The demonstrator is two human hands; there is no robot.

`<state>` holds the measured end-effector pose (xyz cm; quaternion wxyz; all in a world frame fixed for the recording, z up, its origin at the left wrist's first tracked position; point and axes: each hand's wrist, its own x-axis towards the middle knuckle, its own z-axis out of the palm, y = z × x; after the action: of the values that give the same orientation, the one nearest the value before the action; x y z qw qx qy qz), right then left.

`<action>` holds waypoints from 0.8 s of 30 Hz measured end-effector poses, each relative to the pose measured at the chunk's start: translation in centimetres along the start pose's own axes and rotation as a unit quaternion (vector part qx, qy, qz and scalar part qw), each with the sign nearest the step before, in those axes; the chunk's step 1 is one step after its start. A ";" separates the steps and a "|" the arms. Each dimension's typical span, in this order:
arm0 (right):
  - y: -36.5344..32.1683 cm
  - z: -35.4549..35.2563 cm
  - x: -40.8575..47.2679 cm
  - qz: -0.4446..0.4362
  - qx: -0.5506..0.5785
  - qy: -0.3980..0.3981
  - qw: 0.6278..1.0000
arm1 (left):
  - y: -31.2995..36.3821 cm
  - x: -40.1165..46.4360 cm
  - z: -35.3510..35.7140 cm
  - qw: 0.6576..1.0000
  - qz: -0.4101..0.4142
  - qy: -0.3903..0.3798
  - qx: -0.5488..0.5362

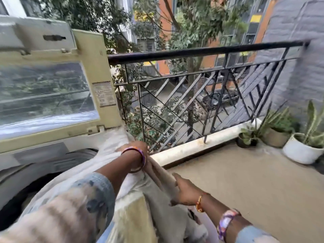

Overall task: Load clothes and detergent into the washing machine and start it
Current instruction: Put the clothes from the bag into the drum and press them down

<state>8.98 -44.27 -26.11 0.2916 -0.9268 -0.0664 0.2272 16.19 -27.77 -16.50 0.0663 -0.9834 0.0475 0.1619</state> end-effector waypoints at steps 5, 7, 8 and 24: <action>-2.2 1.6 2.4 -0.016 0.014 0.053 0.998 | -2.1 -2.2 0.6 0.985 0.065 0.123 -0.101; -3.3 2.3 2.8 -0.006 -0.003 0.100 0.995 | -4.1 -4.2 0.3 0.956 0.133 0.155 -0.210; -3.7 2.7 2.9 0.000 -0.021 0.132 0.991 | -5.3 -5.4 0.1 0.935 0.161 0.151 -0.277; -35.7 -6.2 -3.5 -0.354 0.107 0.502 0.782 | -23.7 -19.6 3.4 0.561 0.080 0.322 -0.759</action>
<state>9.06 -19.04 0.13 0.4411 -0.7842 -0.2089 -0.3833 -0.64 -2.47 -10.64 -0.7371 -0.6501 0.0041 -0.1845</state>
